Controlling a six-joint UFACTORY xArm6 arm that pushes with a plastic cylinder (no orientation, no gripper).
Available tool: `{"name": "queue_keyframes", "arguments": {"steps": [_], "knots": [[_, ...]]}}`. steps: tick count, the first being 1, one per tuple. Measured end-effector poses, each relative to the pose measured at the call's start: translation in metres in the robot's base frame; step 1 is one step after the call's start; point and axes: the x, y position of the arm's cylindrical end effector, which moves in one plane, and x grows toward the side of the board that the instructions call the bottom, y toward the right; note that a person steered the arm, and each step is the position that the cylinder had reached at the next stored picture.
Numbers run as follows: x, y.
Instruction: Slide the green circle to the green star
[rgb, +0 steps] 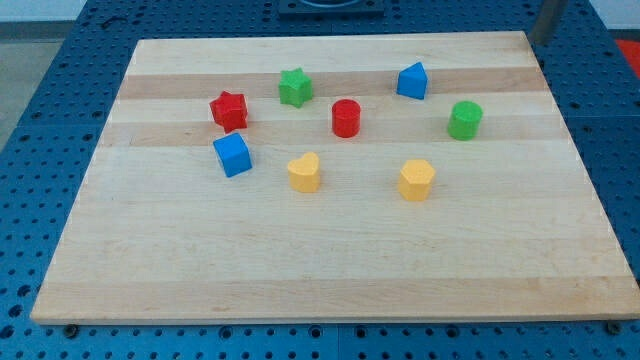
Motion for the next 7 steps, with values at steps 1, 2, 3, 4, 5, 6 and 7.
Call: {"name": "queue_keyframes", "arguments": {"steps": [1,2,3,4,5,6,7], "knots": [[0.036,-0.014],[0.081,-0.016],[0.117,-0.027],[0.143,-0.042],[0.145,-0.069],[0.148,-0.078],[0.152,-0.078]]}}
